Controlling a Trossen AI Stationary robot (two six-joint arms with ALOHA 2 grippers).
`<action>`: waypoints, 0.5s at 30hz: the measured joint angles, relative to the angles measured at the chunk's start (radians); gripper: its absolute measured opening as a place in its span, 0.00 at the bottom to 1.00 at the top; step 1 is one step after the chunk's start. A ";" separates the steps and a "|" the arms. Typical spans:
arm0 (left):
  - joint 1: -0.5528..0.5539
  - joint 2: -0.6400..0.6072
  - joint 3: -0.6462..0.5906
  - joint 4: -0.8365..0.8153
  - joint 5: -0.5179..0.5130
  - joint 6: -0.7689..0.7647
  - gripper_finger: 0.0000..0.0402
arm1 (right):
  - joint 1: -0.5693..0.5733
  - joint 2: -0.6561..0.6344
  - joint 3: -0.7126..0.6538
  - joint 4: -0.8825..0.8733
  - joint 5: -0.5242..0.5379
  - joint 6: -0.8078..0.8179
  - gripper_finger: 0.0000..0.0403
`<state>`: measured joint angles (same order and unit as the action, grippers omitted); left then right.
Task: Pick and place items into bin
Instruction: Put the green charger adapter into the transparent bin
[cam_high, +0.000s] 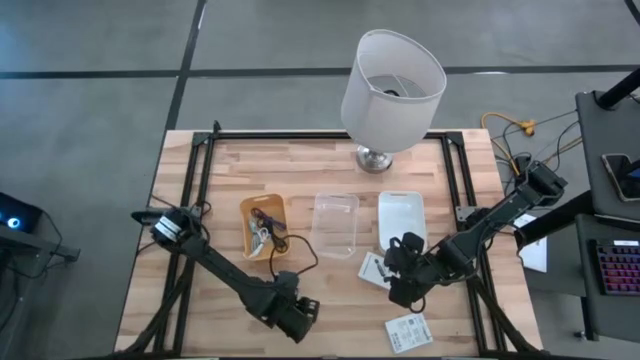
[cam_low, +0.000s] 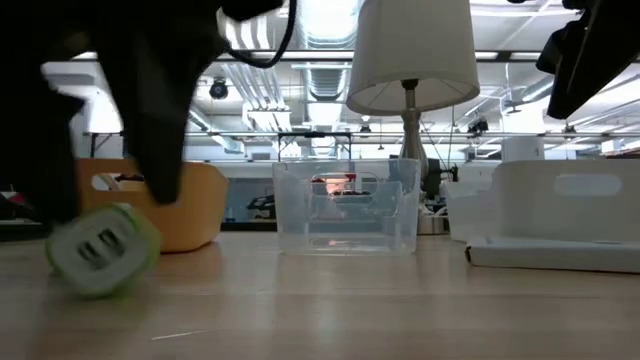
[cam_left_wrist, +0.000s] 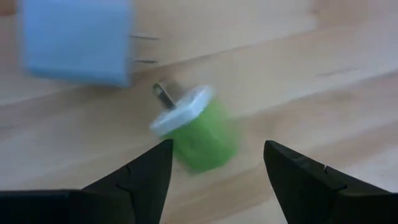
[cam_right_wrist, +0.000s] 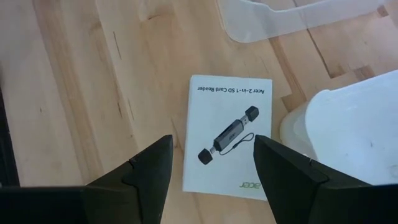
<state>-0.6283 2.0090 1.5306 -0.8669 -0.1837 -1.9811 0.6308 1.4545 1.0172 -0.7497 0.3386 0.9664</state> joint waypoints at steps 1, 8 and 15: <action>-0.003 0.005 -0.002 -0.010 0.017 -0.006 0.59 | 0.000 0.000 0.000 -0.001 0.000 0.001 0.52; -0.012 0.020 -0.002 -0.007 0.029 -0.027 0.59 | 0.000 0.000 -0.001 0.000 0.000 -0.001 0.52; -0.011 0.027 0.002 -0.006 0.025 -0.040 0.59 | 0.000 0.000 -0.001 -0.001 0.001 -0.009 0.52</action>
<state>-0.6395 2.0356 1.5323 -0.8730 -0.1588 -2.0214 0.6308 1.4545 1.0161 -0.7505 0.3391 0.9574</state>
